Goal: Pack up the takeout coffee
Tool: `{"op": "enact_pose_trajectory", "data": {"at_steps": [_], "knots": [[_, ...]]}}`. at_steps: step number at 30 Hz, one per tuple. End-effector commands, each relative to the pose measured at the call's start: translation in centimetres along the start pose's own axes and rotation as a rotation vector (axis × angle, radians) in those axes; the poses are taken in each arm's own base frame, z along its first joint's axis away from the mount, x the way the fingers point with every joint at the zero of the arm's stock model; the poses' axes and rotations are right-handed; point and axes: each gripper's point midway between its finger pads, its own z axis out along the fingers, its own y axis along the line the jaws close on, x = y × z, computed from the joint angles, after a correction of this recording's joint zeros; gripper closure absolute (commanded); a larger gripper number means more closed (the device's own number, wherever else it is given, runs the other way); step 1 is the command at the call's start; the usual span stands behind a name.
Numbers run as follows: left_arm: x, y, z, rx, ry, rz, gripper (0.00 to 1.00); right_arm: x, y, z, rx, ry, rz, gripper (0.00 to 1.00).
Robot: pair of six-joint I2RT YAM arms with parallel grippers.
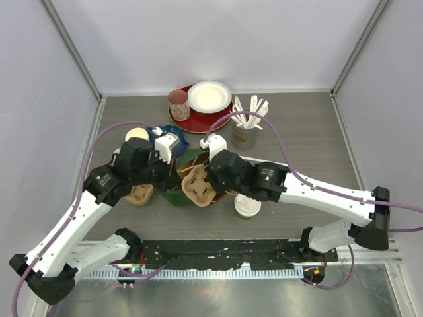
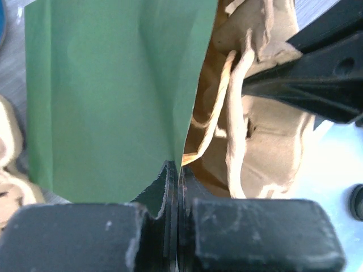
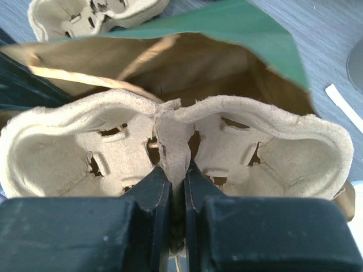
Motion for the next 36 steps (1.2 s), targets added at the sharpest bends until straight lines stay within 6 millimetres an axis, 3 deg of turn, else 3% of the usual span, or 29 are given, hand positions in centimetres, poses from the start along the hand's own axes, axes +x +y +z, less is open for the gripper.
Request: {"op": "enact_pose_trajectory", "data": {"at_steps": [1, 4, 8, 12, 14, 17, 24, 26, 32, 36], "knots": [[-3.0, -3.7, -0.3, 0.168, -0.106, -0.164, 1.0, -3.7, 2.0, -0.7, -0.041, -0.066, -0.099, 0.99], [-4.1, -3.5, -0.5, 0.159, -0.133, -0.251, 1.0, -4.4, 2.2, -1.6, -0.053, -0.053, -0.165, 0.99], [-5.5, -2.6, -1.0, 0.147, -0.179, -0.304, 1.0, -1.4, 0.9, -2.3, -0.083, 0.05, -0.21, 0.99], [-5.1, -3.9, -0.7, 0.232, -0.135, -0.32, 1.0, 0.0, 1.1, -3.0, -0.148, 0.119, -0.211, 0.99], [-4.5, -3.4, 0.1, 0.219, -0.097, -0.337, 1.0, 0.2, 0.9, -2.9, -0.171, 0.168, -0.199, 0.99], [-3.5, -2.6, 0.9, 0.209, -0.038, -0.372, 1.0, -0.4, -0.8, -2.9, -0.119, 0.201, -0.177, 0.99], [-1.5, -1.2, 1.9, 0.174, 0.039, -0.309, 1.0, -4.4, -3.3, -4.8, -0.026, 0.123, -0.061, 0.99], [-1.3, -1.5, 2.1, 0.194, 0.06, -0.319, 1.0, -4.1, -3.1, -3.6, -0.014, 0.159, -0.057, 0.99], [-1.9, -1.9, 2.0, 0.209, 0.067, -0.343, 1.0, -6.7, -1.8, -1.7, -0.022, 0.105, -0.029, 0.99], [-2.7, -3.1, 1.7, 0.268, 0.066, -0.406, 1.0, -6.4, -1.6, 0.3, 0.006, 0.126, -0.044, 0.99]]}}
